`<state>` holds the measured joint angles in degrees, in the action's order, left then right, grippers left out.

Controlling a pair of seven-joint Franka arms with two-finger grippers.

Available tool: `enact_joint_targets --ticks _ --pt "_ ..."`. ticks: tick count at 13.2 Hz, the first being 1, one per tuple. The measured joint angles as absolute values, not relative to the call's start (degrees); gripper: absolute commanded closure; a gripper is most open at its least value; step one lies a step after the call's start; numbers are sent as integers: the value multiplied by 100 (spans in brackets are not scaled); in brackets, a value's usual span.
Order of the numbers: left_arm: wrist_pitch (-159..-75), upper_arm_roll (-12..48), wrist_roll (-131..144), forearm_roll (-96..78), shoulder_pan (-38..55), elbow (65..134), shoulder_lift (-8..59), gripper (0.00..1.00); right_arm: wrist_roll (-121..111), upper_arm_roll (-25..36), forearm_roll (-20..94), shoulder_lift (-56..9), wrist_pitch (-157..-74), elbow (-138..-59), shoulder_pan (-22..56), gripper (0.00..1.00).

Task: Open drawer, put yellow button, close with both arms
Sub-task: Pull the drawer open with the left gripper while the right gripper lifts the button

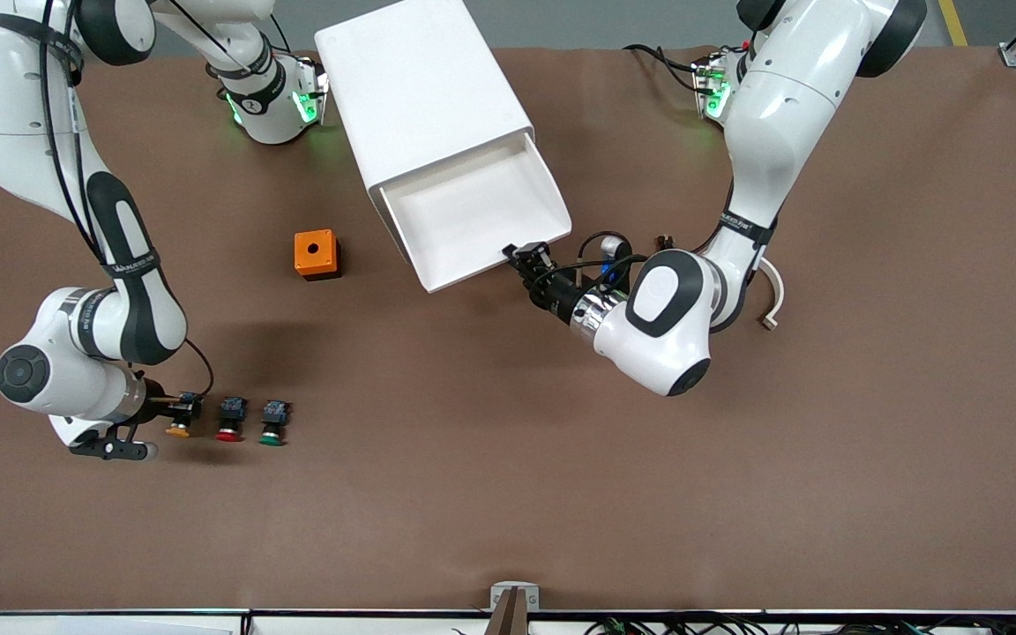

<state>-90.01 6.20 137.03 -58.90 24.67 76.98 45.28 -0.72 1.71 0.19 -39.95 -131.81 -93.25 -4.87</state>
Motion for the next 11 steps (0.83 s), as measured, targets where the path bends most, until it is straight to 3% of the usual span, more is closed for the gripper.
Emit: enact_joint_targets --ticks 2,6,11 --pt "-9029 617 13640 -5890 2463 7681 4530 1 -57 165 18 -3760 -12869 -9212 -466 100" --pt "-9035 555 13598 -5531 2365 7564 4529 1 797 134 31 -2951 -11637 -9142 -203 100" --pt "-9020 484 13484 -4495 2098 7253 4520 1 3134 59 140 -2061 -10195 -9101 677 99"
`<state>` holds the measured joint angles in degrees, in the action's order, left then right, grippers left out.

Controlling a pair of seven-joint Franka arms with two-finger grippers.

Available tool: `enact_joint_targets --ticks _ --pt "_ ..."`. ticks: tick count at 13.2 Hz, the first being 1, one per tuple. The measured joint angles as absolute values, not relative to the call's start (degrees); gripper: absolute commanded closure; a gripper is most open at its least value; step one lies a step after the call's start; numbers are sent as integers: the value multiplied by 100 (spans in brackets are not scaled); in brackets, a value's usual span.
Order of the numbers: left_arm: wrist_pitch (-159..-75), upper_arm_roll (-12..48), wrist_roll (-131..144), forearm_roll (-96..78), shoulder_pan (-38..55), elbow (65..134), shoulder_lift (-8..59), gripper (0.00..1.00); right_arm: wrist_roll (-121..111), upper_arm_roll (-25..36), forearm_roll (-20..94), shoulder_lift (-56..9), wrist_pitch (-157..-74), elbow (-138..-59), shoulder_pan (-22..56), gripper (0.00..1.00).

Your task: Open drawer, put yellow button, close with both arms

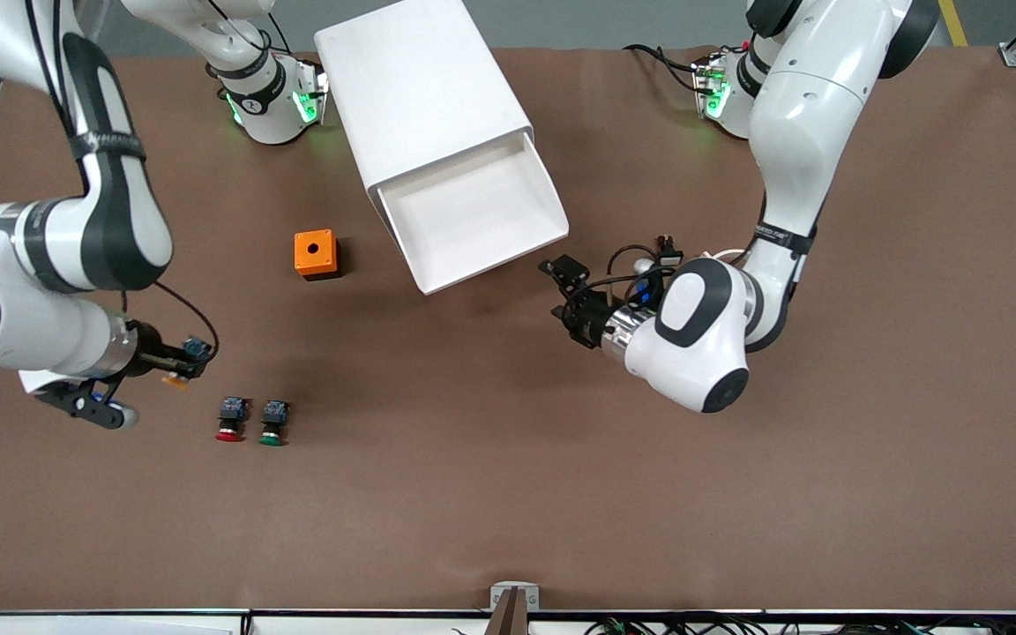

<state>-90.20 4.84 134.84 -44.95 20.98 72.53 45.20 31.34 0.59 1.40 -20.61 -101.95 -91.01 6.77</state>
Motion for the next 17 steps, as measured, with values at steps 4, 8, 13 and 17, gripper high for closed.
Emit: enact_joint_targets --ticks 4,8,13,17 --pt "-8994 480 13103 -3437 1885 7165 4435 1 5176 37 829 -1585 -9696 -9067 1446 99" --pt "-8985 448 12597 -2916 1808 7134 4245 1 7348 19 1004 -1358 -9693 -9058 2474 99" --pt "-8953 433 12223 -2188 1625 7132 4202 1 9415 21 1006 -1393 -10309 -9108 3427 99" --pt "-8952 426 11513 -1835 1634 7107 3957 1 10257 24 1006 -1564 -10949 -9266 3839 98"
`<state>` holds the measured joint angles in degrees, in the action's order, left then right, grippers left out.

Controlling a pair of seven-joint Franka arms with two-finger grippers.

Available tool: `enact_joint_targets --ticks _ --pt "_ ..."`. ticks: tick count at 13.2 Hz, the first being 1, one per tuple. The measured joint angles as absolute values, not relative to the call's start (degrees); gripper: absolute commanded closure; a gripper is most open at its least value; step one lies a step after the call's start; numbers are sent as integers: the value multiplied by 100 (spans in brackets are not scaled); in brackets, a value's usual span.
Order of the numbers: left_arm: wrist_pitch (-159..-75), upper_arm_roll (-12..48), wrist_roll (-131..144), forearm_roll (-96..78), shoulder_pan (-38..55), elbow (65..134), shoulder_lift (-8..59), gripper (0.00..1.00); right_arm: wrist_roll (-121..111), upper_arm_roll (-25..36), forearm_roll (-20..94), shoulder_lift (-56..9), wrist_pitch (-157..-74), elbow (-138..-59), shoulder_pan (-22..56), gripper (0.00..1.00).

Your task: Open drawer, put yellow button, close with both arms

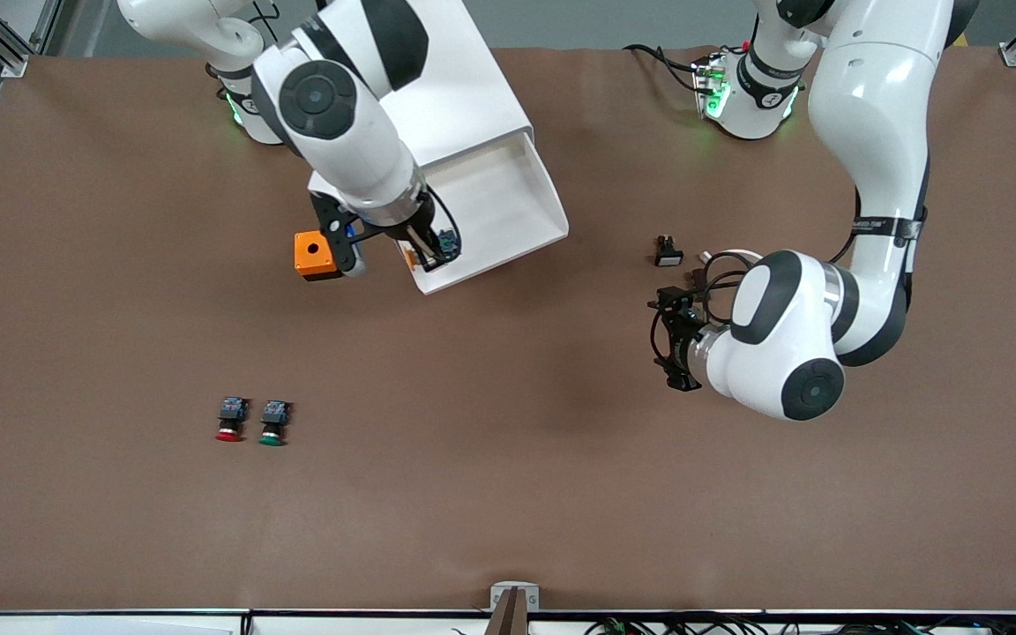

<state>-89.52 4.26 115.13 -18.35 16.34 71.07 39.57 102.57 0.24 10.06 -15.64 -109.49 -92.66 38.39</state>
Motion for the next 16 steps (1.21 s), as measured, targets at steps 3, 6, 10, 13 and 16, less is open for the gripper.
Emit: enact_joint_targets --ticks 3,6,10,13,16 --pt "-8944 386 10768 -1578 1610 7106 3764 1 10825 25 1006 -1772 -11482 -9453 4129 93" --pt "-8941 384 10024 -888 1596 7105 3646 1 11180 29 1005 -1934 -11679 -9463 4260 62" --pt "-8936 417 9131 -566 1646 7105 3521 0 11416 35 1004 -1974 -11685 -9463 4325 0" --pt "-8936 420 8457 -565 1679 7109 3520 0 11446 43 1004 -1974 -11687 -9433 4325 0" --pt "-8984 428 7660 -564 1690 7109 3520 1 11311 139 991 -1962 -11710 -9266 4296 0"
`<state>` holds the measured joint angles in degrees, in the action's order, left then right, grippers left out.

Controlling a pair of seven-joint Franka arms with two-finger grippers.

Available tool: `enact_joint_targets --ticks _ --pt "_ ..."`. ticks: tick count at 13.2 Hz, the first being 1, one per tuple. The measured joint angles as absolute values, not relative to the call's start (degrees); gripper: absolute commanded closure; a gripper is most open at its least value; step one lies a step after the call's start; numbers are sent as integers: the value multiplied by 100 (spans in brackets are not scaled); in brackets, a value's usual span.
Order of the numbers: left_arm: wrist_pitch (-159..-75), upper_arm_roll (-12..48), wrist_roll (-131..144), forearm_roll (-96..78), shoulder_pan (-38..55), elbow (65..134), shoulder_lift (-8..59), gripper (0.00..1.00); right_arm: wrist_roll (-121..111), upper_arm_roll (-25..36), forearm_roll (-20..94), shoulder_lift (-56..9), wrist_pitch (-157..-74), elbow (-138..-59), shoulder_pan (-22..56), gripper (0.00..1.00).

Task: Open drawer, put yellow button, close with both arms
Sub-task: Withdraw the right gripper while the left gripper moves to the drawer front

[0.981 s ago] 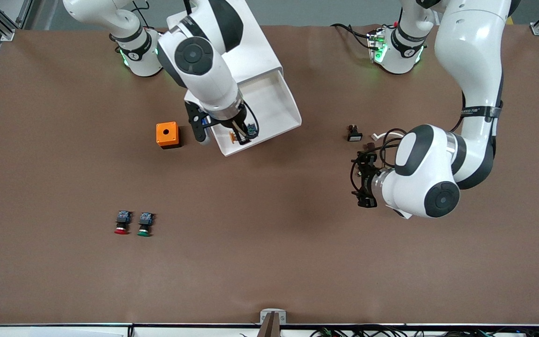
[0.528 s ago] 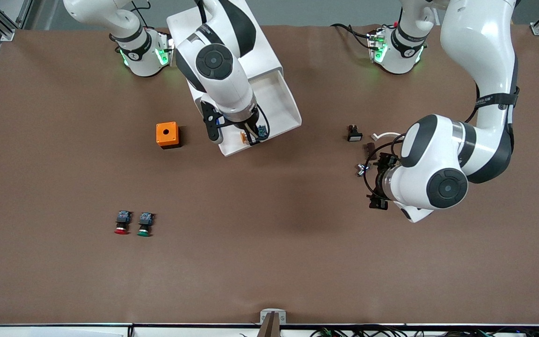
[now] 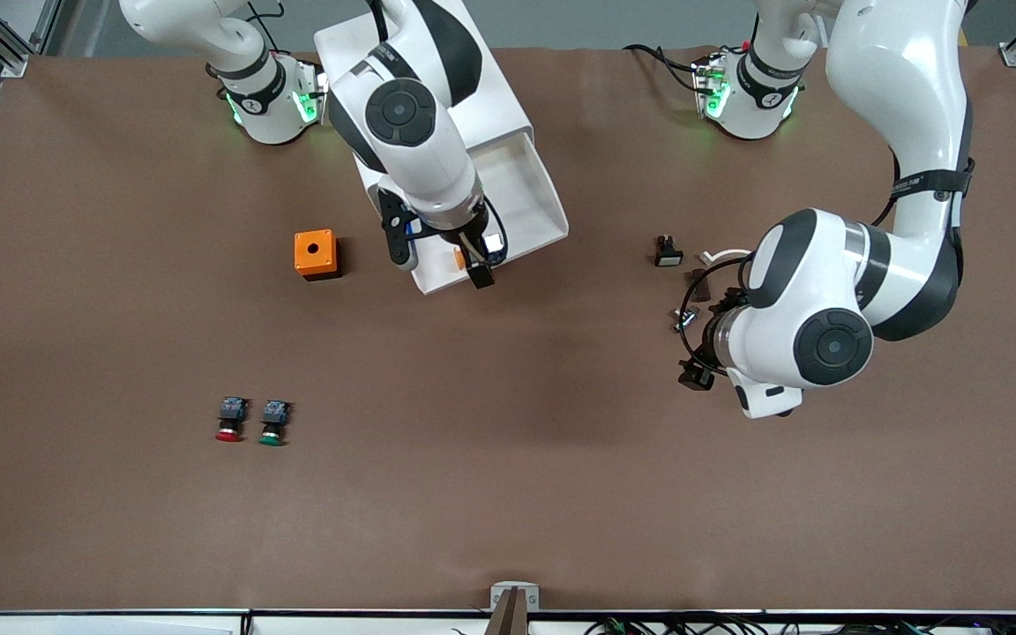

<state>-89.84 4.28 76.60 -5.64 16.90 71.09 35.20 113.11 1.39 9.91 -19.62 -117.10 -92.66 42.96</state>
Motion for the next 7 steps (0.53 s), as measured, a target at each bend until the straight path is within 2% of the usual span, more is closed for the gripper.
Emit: enact_joint_targets --ticks 3,7 --pt "-9114 440 7094 -564 1809 7116 3521 1 10159 210 990 -1862 -11509 -9015 3916 0" --pt "-9408 453 6791 -564 2271 7176 3578 0 8247 233 992 -1731 -10654 -8664 3080 0"
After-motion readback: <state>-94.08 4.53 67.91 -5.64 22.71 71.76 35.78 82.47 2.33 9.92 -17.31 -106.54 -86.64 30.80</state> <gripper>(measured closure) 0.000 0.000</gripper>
